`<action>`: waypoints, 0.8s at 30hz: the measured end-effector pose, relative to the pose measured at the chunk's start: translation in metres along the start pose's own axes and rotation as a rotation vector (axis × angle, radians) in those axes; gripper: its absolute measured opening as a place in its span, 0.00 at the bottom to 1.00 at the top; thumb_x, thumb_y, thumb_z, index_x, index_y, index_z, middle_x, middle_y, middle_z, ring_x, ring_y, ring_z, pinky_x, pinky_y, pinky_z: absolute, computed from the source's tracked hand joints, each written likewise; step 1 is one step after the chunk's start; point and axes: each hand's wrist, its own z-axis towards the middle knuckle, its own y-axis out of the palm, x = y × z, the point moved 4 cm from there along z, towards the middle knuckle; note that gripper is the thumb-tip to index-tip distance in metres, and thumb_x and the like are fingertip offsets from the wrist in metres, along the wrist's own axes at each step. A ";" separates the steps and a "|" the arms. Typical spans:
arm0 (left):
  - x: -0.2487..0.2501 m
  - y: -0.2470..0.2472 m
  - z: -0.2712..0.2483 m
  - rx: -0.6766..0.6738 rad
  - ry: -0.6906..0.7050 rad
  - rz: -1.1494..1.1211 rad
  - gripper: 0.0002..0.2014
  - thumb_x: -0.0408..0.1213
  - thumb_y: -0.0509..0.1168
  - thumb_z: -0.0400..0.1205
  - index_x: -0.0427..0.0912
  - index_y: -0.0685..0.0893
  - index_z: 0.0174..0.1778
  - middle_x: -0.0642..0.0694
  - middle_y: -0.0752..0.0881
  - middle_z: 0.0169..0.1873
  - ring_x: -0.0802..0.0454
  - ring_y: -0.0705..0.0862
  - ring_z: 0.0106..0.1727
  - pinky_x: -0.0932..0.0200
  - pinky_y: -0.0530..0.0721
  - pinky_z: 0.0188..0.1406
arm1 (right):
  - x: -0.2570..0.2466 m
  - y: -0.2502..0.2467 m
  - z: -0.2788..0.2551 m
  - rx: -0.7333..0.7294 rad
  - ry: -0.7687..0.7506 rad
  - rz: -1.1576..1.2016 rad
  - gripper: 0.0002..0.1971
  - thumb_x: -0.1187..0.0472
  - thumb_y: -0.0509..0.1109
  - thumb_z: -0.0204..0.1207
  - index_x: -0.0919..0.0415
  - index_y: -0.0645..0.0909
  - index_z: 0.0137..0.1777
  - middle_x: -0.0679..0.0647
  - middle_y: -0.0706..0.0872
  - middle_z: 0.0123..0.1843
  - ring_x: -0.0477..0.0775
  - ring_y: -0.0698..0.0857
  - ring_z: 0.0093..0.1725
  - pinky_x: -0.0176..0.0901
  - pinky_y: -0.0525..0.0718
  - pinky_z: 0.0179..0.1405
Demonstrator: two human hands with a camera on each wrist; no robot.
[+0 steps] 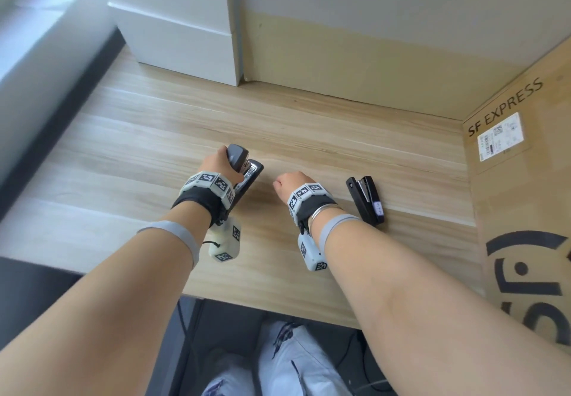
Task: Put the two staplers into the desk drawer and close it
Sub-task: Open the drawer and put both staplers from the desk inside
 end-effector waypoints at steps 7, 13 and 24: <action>-0.076 -0.039 -0.033 0.073 -0.036 0.000 0.22 0.34 0.71 0.72 0.35 0.74 0.61 0.34 0.85 0.58 0.35 0.83 0.60 0.51 0.78 0.50 | -0.061 0.027 -0.020 0.119 -0.051 -0.007 0.17 0.59 0.54 0.83 0.58 0.81 0.64 0.58 0.84 0.66 0.63 0.80 0.66 0.52 0.79 0.60; -0.170 -0.068 -0.079 0.151 -0.125 -0.050 0.21 0.37 0.70 0.73 0.36 0.76 0.60 0.35 0.86 0.56 0.36 0.83 0.58 0.53 0.78 0.50 | -0.118 0.060 -0.034 0.162 -0.046 -0.022 0.19 0.61 0.56 0.82 0.54 0.75 0.72 0.56 0.75 0.73 0.60 0.72 0.74 0.53 0.70 0.71; -0.318 -0.082 -0.161 0.239 -0.289 -0.127 0.17 0.38 0.69 0.70 0.36 0.75 0.51 0.42 0.81 0.41 0.42 0.79 0.44 0.54 0.77 0.43 | -0.208 0.118 -0.043 0.228 -0.083 -0.002 0.27 0.60 0.57 0.82 0.47 0.60 0.82 0.48 0.56 0.86 0.58 0.51 0.86 0.59 0.52 0.83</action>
